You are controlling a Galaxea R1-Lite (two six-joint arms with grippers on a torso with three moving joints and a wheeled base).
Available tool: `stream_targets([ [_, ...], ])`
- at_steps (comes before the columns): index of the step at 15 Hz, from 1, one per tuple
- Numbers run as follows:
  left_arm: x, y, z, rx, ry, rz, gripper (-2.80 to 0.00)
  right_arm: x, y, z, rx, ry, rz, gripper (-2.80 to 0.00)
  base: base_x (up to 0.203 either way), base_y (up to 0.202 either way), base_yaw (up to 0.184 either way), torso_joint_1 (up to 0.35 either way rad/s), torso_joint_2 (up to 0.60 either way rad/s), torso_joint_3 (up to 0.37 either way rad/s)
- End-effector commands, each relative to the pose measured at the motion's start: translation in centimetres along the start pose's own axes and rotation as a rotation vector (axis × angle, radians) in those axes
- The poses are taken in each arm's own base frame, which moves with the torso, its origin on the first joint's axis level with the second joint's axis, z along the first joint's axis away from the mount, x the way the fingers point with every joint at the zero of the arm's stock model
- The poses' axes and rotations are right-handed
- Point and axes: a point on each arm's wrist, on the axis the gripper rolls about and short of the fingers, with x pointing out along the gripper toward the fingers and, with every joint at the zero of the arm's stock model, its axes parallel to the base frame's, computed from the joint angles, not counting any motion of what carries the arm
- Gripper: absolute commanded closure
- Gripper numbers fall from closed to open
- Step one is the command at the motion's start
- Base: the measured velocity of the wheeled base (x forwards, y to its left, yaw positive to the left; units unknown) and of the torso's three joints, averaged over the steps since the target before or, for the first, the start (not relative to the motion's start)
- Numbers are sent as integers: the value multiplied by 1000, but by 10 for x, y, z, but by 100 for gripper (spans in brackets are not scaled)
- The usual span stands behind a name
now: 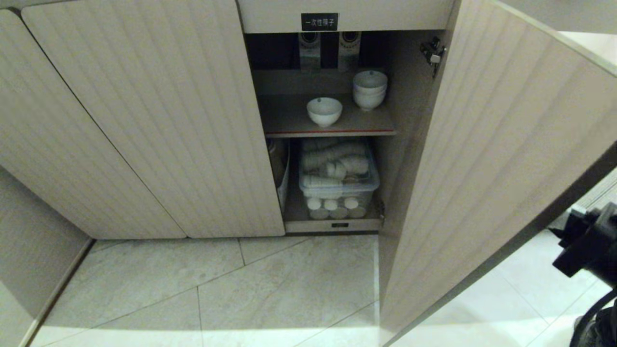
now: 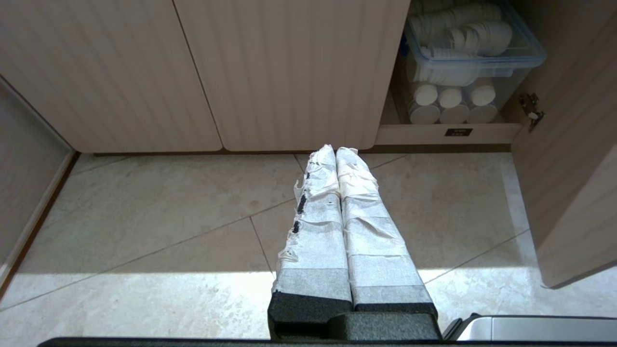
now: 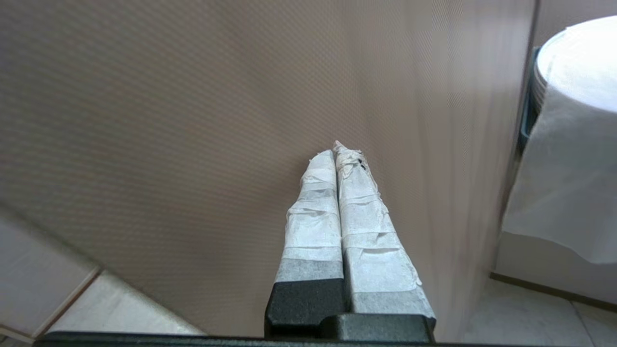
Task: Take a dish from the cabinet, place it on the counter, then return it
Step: Close the cabinet door
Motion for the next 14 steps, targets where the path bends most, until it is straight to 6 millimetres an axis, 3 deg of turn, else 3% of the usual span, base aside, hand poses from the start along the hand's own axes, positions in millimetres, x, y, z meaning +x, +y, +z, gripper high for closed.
stream_targets([
  [1,0,0,0,0,0,0,0,14,0,-3,2,12,5,0,0,0,0,0,0,0],
  [14,0,0,0,0,0,2,0,83,6,-10,7,-28,45,0,0,0,0,0,0,0],
])
